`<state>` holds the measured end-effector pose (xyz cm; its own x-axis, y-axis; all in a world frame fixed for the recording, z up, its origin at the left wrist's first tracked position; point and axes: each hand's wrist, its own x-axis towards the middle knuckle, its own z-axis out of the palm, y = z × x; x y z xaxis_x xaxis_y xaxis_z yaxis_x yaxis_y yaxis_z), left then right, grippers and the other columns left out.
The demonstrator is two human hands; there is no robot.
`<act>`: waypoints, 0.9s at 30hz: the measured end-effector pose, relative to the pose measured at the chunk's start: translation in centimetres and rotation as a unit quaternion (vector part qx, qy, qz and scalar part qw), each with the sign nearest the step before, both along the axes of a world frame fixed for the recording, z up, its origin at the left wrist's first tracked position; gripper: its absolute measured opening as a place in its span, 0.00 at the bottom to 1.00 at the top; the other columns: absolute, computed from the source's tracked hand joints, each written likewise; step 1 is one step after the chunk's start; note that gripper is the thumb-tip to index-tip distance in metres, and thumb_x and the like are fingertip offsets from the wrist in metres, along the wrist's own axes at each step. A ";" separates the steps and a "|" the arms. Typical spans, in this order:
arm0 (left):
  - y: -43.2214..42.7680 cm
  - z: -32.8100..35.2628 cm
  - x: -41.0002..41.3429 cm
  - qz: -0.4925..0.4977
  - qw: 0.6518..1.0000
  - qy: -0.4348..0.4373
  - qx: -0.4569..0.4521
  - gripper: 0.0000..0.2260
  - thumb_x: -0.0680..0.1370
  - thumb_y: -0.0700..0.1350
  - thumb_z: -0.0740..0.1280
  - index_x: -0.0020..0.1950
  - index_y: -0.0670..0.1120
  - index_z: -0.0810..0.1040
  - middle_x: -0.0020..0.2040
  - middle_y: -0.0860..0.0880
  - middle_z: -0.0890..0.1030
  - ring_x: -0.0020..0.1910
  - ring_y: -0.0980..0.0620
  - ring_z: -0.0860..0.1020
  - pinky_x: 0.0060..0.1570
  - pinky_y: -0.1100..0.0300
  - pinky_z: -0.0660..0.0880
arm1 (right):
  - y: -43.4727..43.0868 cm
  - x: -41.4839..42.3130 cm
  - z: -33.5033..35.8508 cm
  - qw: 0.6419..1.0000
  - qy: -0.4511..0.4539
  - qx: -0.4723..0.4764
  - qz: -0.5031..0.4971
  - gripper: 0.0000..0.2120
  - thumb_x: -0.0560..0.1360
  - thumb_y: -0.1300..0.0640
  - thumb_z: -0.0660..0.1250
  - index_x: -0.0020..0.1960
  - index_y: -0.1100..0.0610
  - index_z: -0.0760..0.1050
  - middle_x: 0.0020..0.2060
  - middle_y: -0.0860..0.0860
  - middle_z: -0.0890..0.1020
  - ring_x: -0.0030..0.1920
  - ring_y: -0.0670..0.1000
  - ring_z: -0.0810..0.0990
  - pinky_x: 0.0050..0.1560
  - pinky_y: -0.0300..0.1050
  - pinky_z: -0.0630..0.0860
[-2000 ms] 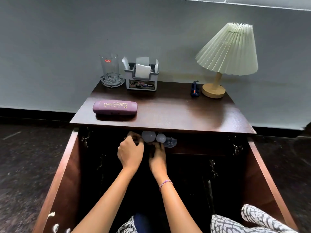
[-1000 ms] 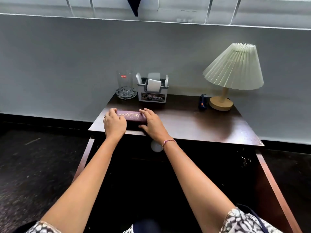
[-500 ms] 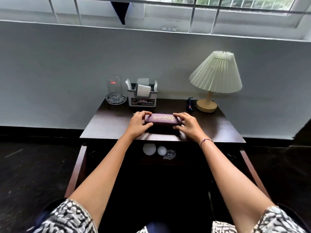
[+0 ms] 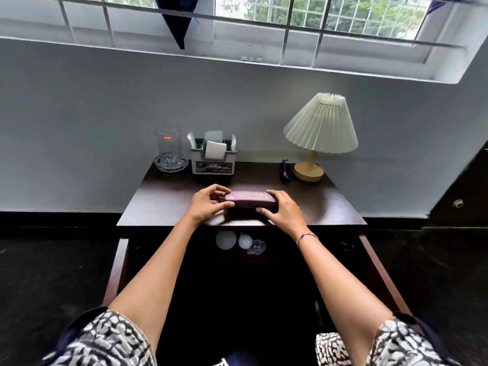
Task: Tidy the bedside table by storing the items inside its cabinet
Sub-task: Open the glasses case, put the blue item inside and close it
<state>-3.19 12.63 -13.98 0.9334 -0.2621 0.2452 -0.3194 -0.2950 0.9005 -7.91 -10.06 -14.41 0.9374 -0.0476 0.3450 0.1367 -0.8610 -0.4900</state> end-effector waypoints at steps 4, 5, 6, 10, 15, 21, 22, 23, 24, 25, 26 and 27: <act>-0.1 -0.1 -0.1 0.006 1.000 0.004 -0.012 0.16 0.68 0.39 0.76 0.54 0.41 0.78 0.47 0.44 0.80 0.39 0.56 0.77 0.43 0.74 0.74 | 1.0 0.4 -0.2 0.990 -0.025 -0.136 -0.031 0.33 0.70 0.36 0.65 0.64 0.58 0.70 0.57 0.54 0.76 0.56 0.55 0.78 0.55 0.49 0.75; 0.0 -0.1 0.0 0.005 1.000 0.006 -0.016 0.16 0.68 0.39 0.76 0.54 0.41 0.78 0.47 0.44 0.80 0.40 0.55 0.77 0.43 0.73 0.74 | 1.2 0.6 0.0 0.986 -0.024 -0.162 -0.040 0.32 0.71 0.35 0.63 0.63 0.59 0.70 0.56 0.55 0.77 0.54 0.56 0.79 0.53 0.50 0.76; 0.0 -0.1 0.1 0.004 1.000 0.008 -0.021 0.16 0.68 0.39 0.76 0.54 0.40 0.79 0.48 0.44 0.80 0.41 0.53 0.77 0.45 0.71 0.75 | 1.4 0.7 0.1 0.981 -0.022 -0.186 -0.046 0.31 0.72 0.34 0.61 0.61 0.59 0.71 0.54 0.55 0.77 0.52 0.57 0.79 0.51 0.50 0.76; 0.1 -0.1 0.7 -0.004 0.999 0.011 -0.035 0.16 0.67 0.39 0.76 0.53 0.41 0.78 0.50 0.43 0.80 0.46 0.51 0.78 0.49 0.67 0.75 | 1.5 1.2 0.4 0.964 -0.023 -0.259 -0.051 0.30 0.74 0.34 0.57 0.56 0.61 0.71 0.51 0.57 0.79 0.48 0.58 0.81 0.46 0.49 0.77; 0.4 -0.8 1.4 -0.029 0.998 0.014 -0.044 0.15 0.67 0.39 0.77 0.50 0.46 0.77 0.53 0.44 0.81 0.51 0.50 0.79 0.55 0.63 0.75 | 1.9 1.4 0.8 0.930 -0.021 -0.363 -0.049 0.30 0.76 0.35 0.53 0.55 0.63 0.71 0.48 0.59 0.80 0.45 0.58 0.82 0.41 0.47 0.77; 0.3 -1.0 1.4 -0.036 0.998 0.008 -0.048 0.14 0.68 0.37 0.75 0.49 0.48 0.76 0.53 0.45 0.80 0.50 0.51 0.80 0.49 0.70 0.77 | 2.6 0.7 1.4 0.851 -0.071 -0.507 -0.118 0.31 0.71 0.28 0.55 0.40 0.55 0.78 0.30 0.49 0.82 0.27 0.46 0.81 0.24 0.35 0.74; 0.3 -0.9 1.4 -0.034 0.998 0.007 -0.049 0.14 0.68 0.37 0.75 0.50 0.47 0.76 0.53 0.45 0.80 0.51 0.51 0.80 0.49 0.71 0.77 | 2.7 0.6 1.5 0.841 -0.088 -0.513 -0.147 0.32 0.68 0.26 0.57 0.34 0.54 0.78 0.24 0.47 0.80 0.22 0.42 0.77 0.20 0.31 0.70; 0.2 -0.8 1.3 -0.034 0.998 0.007 -0.051 0.14 0.68 0.36 0.75 0.51 0.46 0.76 0.53 0.44 0.80 0.50 0.51 0.80 0.49 0.71 0.77 | 2.8 0.4 1.6 0.837 -0.104 -0.514 -0.159 0.32 0.66 0.25 0.58 0.31 0.54 0.78 0.22 0.45 0.78 0.20 0.41 0.75 0.19 0.30 0.68; 0.2 -0.7 1.2 -0.032 0.998 0.006 -0.055 0.15 0.68 0.35 0.75 0.51 0.44 0.77 0.52 0.44 0.80 0.50 0.51 0.80 0.48 0.72 0.77 | 2.8 0.4 1.6 0.838 -0.117 -0.509 -0.159 0.33 0.66 0.25 0.58 0.29 0.55 0.78 0.21 0.45 0.78 0.19 0.41 0.74 0.19 0.29 0.67; 0.2 -0.6 1.0 -0.030 0.998 0.006 -0.059 0.15 0.68 0.35 0.75 0.51 0.43 0.77 0.52 0.44 0.80 0.49 0.51 0.79 0.48 0.72 0.76 | 2.9 0.3 1.6 0.838 -0.132 -0.506 -0.156 0.33 0.65 0.25 0.59 0.29 0.55 0.78 0.21 0.45 0.78 0.19 0.41 0.74 0.19 0.29 0.67; 0.1 -0.5 0.9 -0.028 0.998 0.006 -0.059 0.15 0.68 0.34 0.75 0.52 0.42 0.77 0.51 0.44 0.80 0.49 0.51 0.79 0.48 0.73 0.76 | 3.0 0.1 1.6 0.840 -0.140 -0.502 -0.151 0.33 0.66 0.25 0.58 0.29 0.55 0.79 0.21 0.45 0.78 0.19 0.41 0.74 0.19 0.29 0.67; 0.1 -0.5 0.8 -0.024 0.998 0.007 -0.060 0.15 0.67 0.34 0.75 0.52 0.41 0.77 0.51 0.44 0.80 0.48 0.51 0.79 0.47 0.73 0.76 | 3.1 0.0 1.6 0.839 -0.146 -0.503 -0.145 0.33 0.66 0.25 0.58 0.30 0.55 0.79 0.22 0.45 0.79 0.19 0.41 0.75 0.19 0.29 0.68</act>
<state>-2.42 12.70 -14.50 0.9238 -0.2764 0.2650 -0.3180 -0.1684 0.9330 -7.88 -6.99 -12.78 0.8052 0.1942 0.5603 -0.1623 -0.8366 0.5232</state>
